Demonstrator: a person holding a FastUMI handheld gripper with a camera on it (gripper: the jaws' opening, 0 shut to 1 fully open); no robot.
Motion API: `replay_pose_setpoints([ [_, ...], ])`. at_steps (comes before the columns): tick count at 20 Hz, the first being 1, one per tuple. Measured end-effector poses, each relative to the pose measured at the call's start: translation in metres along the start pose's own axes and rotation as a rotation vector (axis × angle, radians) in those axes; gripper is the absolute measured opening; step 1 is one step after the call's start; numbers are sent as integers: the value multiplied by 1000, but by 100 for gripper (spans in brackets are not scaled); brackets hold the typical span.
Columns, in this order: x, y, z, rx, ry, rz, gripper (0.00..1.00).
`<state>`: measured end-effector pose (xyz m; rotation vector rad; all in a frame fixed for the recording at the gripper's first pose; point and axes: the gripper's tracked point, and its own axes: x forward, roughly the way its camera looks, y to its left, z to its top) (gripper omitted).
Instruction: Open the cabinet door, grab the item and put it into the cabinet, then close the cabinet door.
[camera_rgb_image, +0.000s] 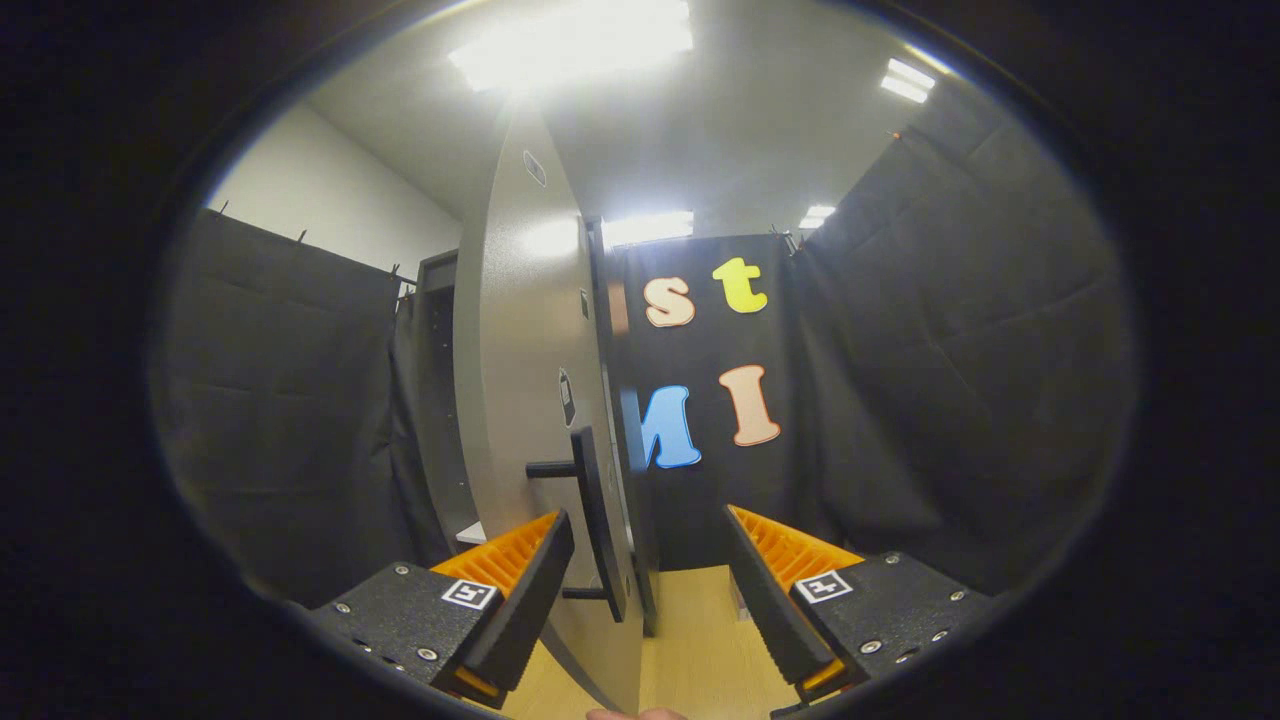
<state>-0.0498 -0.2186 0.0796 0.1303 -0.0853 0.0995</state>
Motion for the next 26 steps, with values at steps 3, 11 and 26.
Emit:
replay_pose_setpoints([
  [3,4,14,-6,45,28,50,92],
  [11,28,103,-21,62,66,235,91],
  [26,84,212,-45,56,121,328,91],
])
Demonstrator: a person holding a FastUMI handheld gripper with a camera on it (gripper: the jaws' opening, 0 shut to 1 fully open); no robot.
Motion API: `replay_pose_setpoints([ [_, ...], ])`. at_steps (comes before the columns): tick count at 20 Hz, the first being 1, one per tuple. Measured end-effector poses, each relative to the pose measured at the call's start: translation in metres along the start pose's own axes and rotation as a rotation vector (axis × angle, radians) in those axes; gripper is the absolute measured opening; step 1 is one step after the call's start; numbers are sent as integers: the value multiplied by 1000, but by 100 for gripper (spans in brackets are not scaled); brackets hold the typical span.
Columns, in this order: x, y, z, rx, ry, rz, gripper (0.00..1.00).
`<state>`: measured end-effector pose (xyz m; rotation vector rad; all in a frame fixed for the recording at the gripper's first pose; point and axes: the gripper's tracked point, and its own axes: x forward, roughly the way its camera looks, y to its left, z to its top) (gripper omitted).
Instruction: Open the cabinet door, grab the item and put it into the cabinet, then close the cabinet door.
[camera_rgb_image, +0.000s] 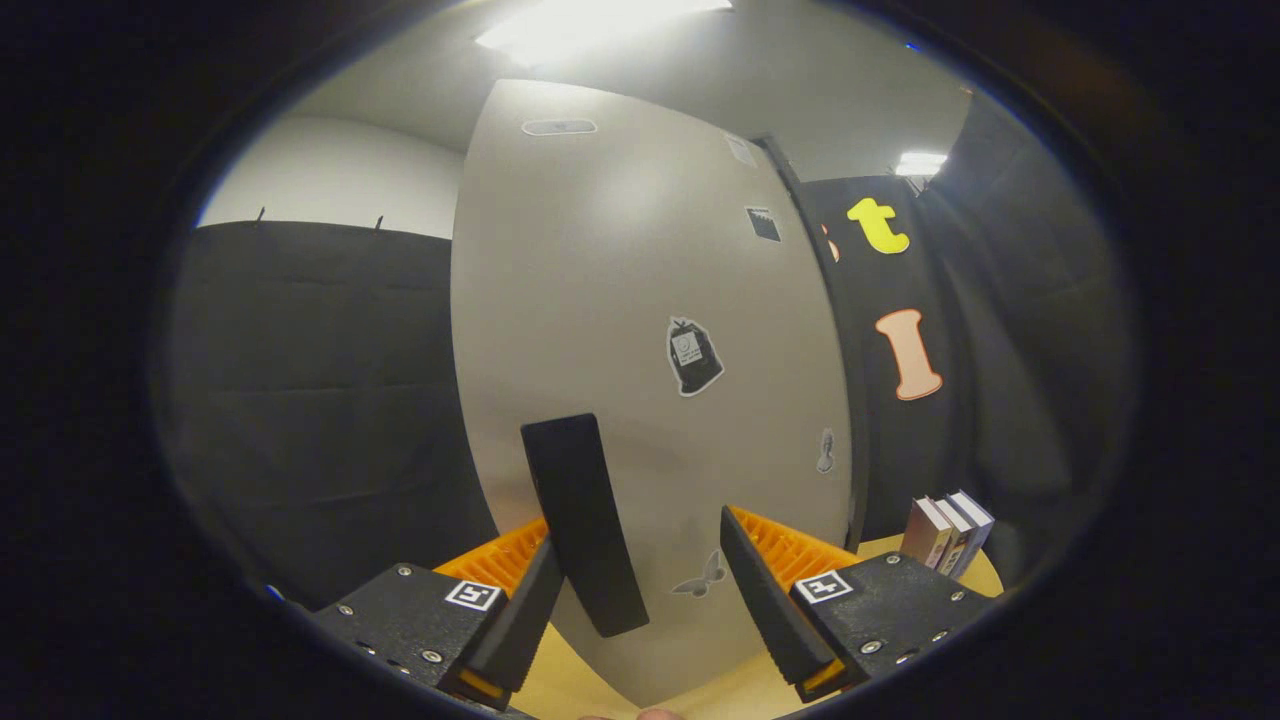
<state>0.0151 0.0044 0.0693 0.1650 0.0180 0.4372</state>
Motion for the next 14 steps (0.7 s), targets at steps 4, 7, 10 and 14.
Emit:
replay_pose_setpoints([
  [4,26,15,-12,15,37,-7,93],
  [7,46,26,-12,10,37,-8,95],
  [10,63,33,-14,-15,37,-32,95],
  [14,78,41,-18,-6,36,-68,95],
])
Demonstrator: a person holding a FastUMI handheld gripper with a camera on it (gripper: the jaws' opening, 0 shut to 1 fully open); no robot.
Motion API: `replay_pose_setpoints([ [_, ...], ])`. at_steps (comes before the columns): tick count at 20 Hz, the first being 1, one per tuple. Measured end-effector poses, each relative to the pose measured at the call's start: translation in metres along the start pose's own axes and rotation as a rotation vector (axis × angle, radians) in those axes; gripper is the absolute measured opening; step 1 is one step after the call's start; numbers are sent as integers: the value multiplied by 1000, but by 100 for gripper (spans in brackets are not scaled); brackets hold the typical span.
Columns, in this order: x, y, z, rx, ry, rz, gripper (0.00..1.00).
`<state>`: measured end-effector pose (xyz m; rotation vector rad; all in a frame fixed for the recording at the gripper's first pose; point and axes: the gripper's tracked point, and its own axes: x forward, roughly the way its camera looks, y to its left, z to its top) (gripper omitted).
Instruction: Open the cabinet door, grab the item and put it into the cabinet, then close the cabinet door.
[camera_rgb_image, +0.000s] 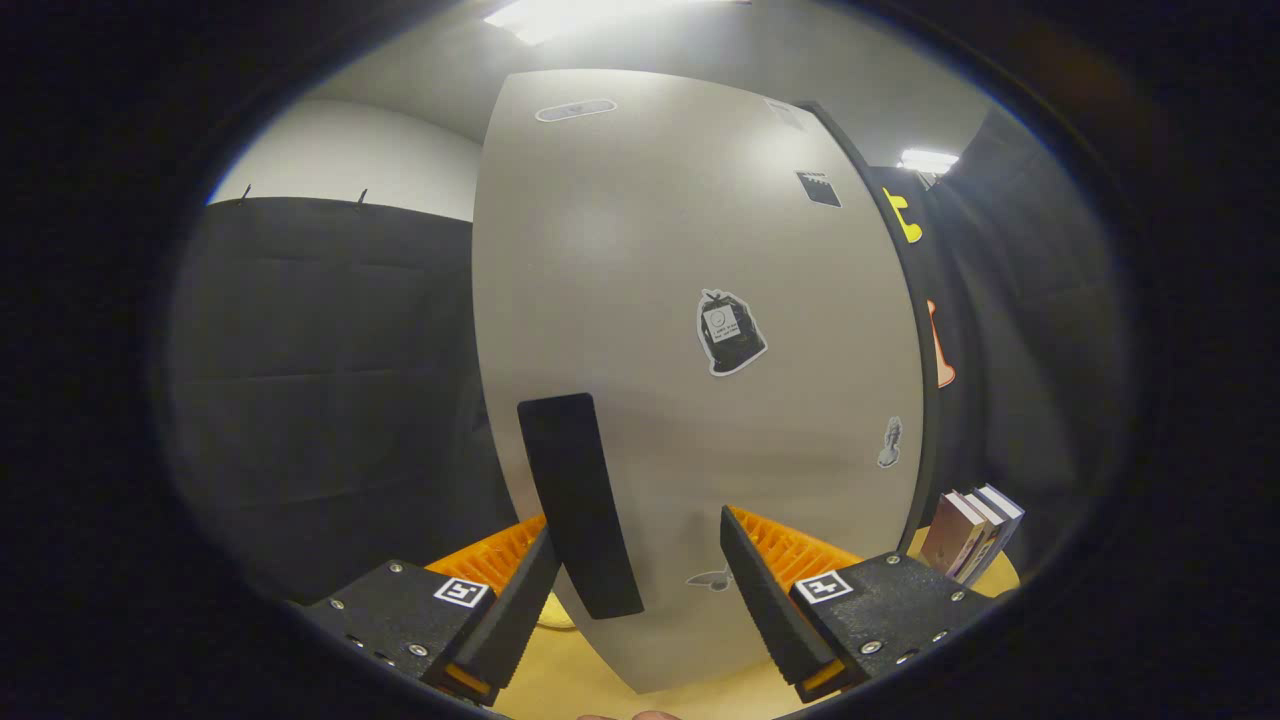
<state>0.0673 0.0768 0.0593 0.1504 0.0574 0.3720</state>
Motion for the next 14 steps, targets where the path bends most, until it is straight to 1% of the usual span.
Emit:
replay_pose_setpoints([
  [4,3,6,-3,4,1,-49,95],
  [9,-5,16,-11,-19,8,-113,94],
  [14,-18,12,-19,-89,0,-221,93],
])
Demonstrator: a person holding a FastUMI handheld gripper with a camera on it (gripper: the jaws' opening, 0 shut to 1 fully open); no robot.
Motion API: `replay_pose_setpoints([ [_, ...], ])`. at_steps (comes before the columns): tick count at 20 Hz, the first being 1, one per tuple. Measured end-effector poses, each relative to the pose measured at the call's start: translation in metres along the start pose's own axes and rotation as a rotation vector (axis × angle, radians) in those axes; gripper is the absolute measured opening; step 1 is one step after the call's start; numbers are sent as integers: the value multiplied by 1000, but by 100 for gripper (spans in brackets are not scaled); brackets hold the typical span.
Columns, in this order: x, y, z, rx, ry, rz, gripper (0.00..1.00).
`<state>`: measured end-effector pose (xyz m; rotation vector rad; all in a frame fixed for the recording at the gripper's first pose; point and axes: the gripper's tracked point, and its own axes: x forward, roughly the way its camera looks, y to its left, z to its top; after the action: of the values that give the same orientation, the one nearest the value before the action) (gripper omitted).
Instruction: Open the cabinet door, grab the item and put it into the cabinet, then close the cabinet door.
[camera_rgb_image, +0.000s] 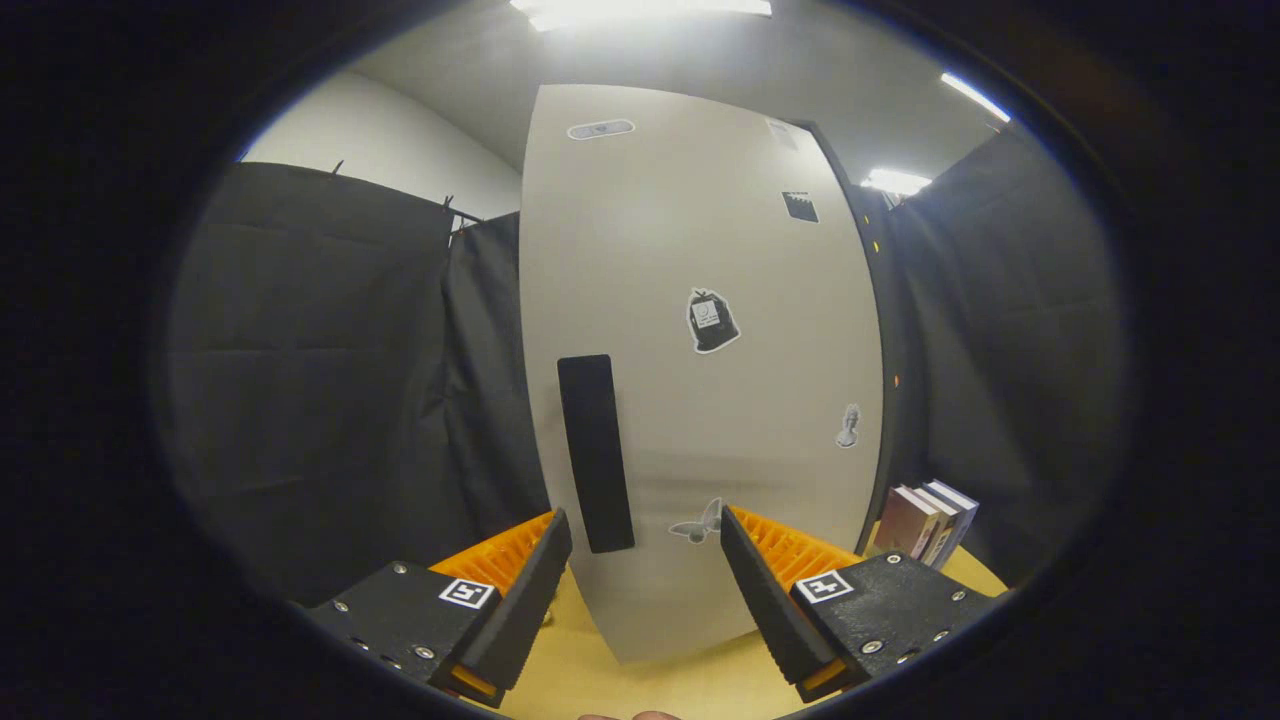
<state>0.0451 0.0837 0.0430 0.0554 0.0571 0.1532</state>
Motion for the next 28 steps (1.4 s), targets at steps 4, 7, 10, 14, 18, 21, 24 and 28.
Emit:
replay_pose_setpoints([
  [4,0,-16,-10,-28,-3,-57,93],
  [7,2,-34,-20,-3,4,-85,93],
  [10,5,-51,-32,31,25,-106,93],
  [14,11,-61,-36,37,7,-81,93],
  [18,16,-64,-40,34,9,-60,93],
  [21,21,-67,-41,47,8,-59,94],
  [24,23,-65,-47,54,32,-36,93],
  [28,22,-65,-40,50,7,-22,93],
])
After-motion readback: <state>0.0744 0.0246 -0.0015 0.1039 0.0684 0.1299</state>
